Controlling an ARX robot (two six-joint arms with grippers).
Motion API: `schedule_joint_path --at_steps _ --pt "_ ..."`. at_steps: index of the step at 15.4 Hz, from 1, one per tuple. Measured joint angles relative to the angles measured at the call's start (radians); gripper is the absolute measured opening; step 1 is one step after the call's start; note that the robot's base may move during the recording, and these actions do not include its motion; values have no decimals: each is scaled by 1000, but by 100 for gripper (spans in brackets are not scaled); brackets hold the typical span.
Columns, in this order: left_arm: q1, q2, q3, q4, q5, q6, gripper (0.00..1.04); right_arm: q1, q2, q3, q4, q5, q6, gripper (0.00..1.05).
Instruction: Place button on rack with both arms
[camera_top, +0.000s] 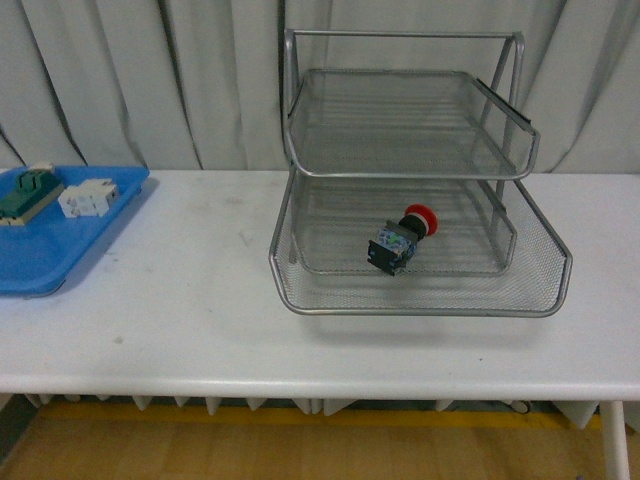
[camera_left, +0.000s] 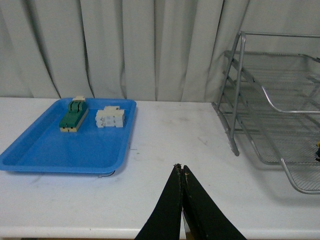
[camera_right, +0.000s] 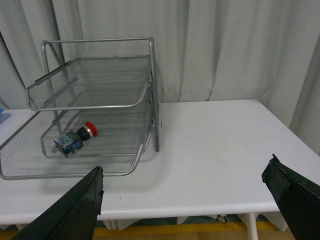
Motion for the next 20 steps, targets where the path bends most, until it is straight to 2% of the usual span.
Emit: schedule_joint_path --at_steps 10,18,20 --pt "0 -308 0 -288 0 0 2 0 0 0 0 0 0 98" --pt "0 -462 0 -443 0 0 2 0 0 0 0 0 0 98" --pt "0 -591 0 -622 1 0 2 0 0 0 0 0 0 98"
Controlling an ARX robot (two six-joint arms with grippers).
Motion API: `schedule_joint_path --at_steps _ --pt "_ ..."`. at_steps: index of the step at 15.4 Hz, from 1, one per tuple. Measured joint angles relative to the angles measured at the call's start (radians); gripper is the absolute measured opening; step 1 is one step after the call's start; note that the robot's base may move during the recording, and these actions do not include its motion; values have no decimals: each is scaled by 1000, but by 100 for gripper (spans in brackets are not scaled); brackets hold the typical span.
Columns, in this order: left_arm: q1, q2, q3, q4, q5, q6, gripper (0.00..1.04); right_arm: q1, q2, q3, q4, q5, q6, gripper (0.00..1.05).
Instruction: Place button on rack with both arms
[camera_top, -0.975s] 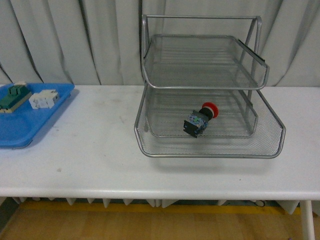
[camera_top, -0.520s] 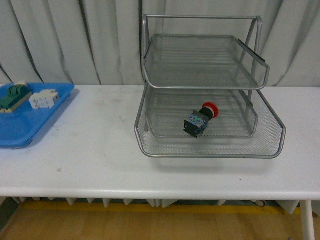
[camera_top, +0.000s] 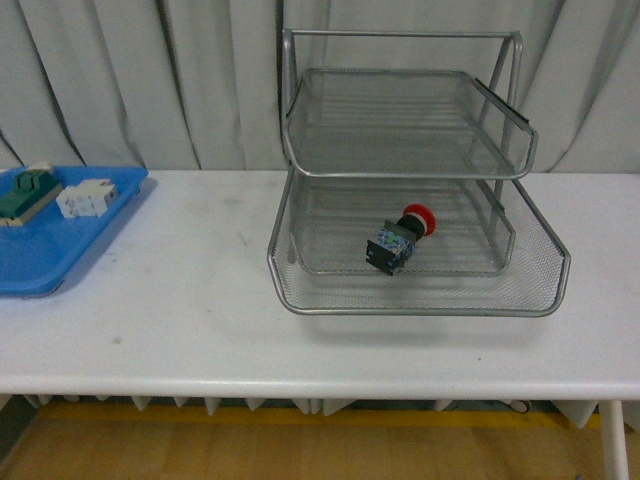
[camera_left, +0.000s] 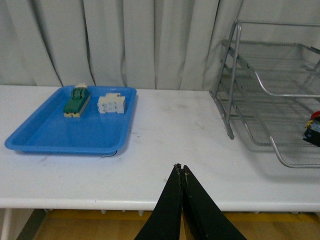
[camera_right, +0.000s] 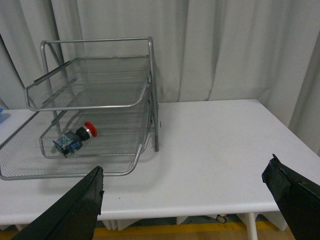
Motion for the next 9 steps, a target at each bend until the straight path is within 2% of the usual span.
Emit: schedule_joint_path --at_steps 4,6,8,9 --pt "0 -32 0 13 -2 0 2 0 0 0 0 0 0 98" --pt "0 -32 0 7 -2 0 7 0 0 0 0 0 0 98" --pt "0 -32 0 8 -1 0 32 0 0 0 0 0 0 98" --pt "0 -32 0 8 -2 0 45 -56 79 25 -34 -125 -6 98"
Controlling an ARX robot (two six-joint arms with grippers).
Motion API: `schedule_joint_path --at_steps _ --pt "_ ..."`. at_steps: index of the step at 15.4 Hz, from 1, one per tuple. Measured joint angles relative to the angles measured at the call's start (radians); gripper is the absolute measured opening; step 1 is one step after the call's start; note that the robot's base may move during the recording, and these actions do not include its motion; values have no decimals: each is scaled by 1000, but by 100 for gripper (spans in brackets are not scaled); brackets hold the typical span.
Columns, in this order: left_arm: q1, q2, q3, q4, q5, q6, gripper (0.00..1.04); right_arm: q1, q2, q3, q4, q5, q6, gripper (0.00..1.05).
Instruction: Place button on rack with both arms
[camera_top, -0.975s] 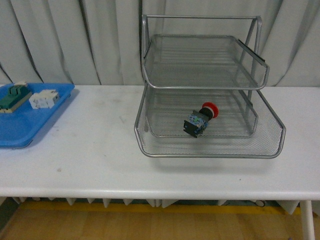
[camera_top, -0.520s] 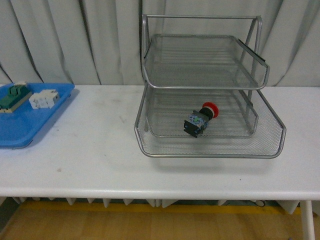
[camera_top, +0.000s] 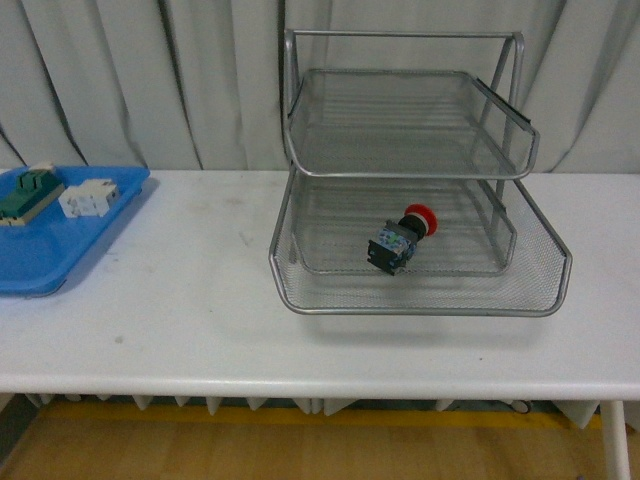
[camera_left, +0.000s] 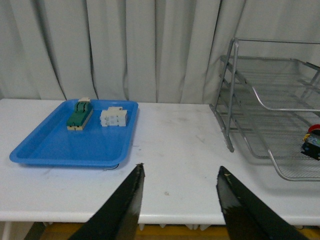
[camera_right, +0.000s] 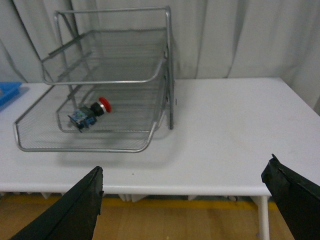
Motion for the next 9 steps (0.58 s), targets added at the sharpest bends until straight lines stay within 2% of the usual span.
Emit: schedule_joint_path --at_steps 1,3,4,5,7,9 --pt "0 0 0 2 1 0 57 -54 211 46 140 -76 1 98" --pt "0 0 0 0 1 0 82 24 630 192 493 -55 16 98" --pt "0 0 0 1 1 0 95 80 848 303 612 -27 32 98" --pt "0 0 0 1 1 2 99 132 1052 434 614 -2 52 98" --pt "0 0 0 1 1 2 98 220 1388 671 470 30 104 98" --pt "0 0 0 1 1 1 98 294 1600 864 335 74 134 79"
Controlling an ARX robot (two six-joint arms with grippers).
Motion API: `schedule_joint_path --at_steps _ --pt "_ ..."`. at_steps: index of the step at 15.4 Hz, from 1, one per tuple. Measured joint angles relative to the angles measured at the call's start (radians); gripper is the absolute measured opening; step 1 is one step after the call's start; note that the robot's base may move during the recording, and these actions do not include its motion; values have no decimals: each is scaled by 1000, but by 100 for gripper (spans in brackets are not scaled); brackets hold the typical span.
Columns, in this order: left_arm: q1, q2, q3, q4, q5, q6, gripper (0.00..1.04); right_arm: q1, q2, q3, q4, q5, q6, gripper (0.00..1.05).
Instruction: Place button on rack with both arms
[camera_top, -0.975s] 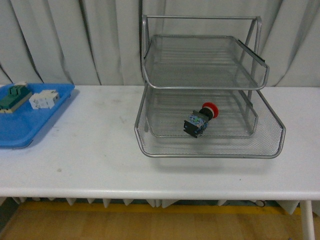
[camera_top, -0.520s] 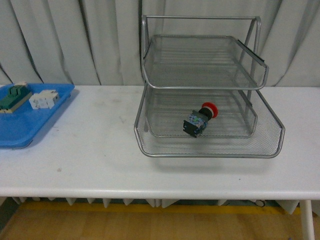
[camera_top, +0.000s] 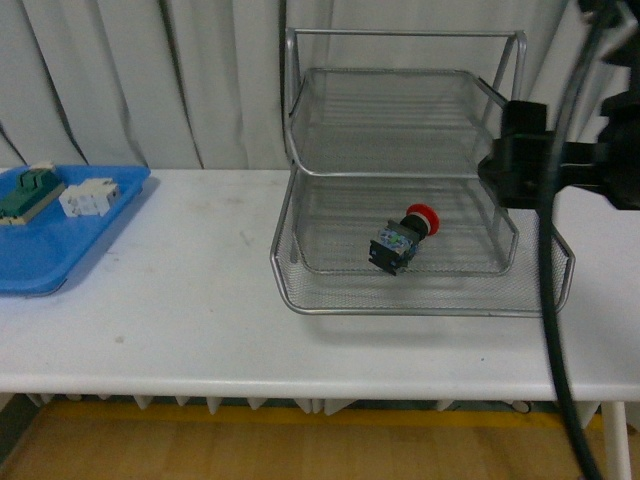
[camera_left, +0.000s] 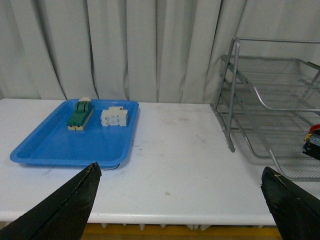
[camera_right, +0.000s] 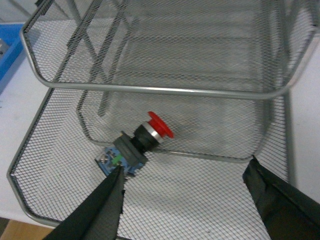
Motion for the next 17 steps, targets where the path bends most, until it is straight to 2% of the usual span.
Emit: schedule_joint_path --at_steps 2,5,6,7,12,17 --pt "0 0 0 0 0 0 98 60 63 106 -94 25 16 56" --pt "0 0 0 0 0 0 98 124 98 126 -178 45 50 19" --pt "0 0 0 0 0 0 98 128 115 116 -183 51 61 8" --pt "0 0 0 0 0 0 98 136 124 94 -184 51 76 2" --pt "0 0 0 0 0 0 98 161 171 -33 -144 35 159 2" --pt "0 0 0 0 0 0 98 145 238 43 -146 44 173 2"
